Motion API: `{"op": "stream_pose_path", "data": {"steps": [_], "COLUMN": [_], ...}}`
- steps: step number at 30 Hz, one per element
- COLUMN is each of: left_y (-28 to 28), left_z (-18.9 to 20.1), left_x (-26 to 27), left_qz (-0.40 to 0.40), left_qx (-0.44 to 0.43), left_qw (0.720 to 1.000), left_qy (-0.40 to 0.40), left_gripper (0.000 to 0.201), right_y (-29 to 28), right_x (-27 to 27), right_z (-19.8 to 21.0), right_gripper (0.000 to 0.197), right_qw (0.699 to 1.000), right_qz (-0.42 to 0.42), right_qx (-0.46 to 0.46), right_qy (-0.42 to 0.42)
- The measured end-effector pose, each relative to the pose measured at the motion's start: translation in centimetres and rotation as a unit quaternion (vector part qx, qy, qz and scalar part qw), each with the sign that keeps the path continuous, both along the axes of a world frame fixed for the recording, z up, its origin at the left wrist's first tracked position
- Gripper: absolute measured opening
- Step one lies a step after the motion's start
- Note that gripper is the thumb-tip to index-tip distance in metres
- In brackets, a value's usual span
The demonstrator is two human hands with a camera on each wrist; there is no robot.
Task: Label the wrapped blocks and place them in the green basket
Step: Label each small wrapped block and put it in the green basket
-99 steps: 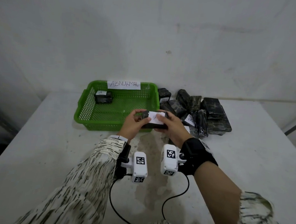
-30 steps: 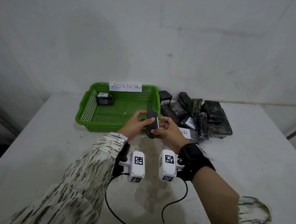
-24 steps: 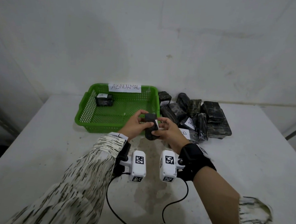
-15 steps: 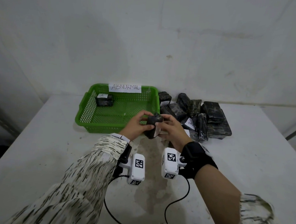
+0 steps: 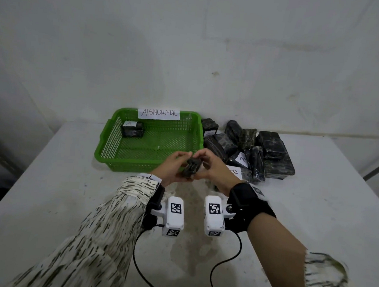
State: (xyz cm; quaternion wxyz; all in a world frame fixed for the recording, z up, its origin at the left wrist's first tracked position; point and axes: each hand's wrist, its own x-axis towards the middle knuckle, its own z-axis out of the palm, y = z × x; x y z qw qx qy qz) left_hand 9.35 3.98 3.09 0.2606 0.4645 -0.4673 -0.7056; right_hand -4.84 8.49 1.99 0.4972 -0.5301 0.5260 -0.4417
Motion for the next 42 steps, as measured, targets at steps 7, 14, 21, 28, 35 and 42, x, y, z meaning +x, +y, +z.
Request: {"op": "stream_pose_path", "data": {"steps": [7,14,21,28,35,42], "left_y": [-0.1,0.0,0.0,-0.1,-0.5,-0.5], "left_z": [-0.4,0.1,0.9,0.6,0.5,1.0], "left_x": [0.8,0.6,0.4,0.6,1.0,1.3], "left_qz": [0.032,0.039,0.002,-0.02,-0.018,-0.078], "left_qx": [-0.012,-0.01,-0.034,-0.106,-0.182,-0.216], "left_qw": [0.999,0.996,0.998,0.994,0.983,0.973], "left_qy": [0.037,0.073,0.059,0.006,-0.02,-0.026], "left_gripper": [0.043,0.063,0.045,0.042,0.067,0.063], "right_y": [0.2,0.4,0.2,0.6,0.2,0.3], "right_x": [-0.7,-0.2,0.0,-0.3,-0.7,0.1], "right_z": [0.4,0.1,0.3,0.5,0.9,0.1], "right_gripper": [0.029,0.033,0.029,0.029,0.033,0.011], "right_qw": [0.98,0.973,0.975,0.98,0.961,0.963], "right_qz": [-0.094,-0.051,-0.056,-0.035,-0.029,-0.07], "right_qx": [0.036,0.162,0.129,0.125,0.185,0.171], "right_qy": [-0.169,-0.159,-0.172,-0.148,-0.203,-0.195]}}
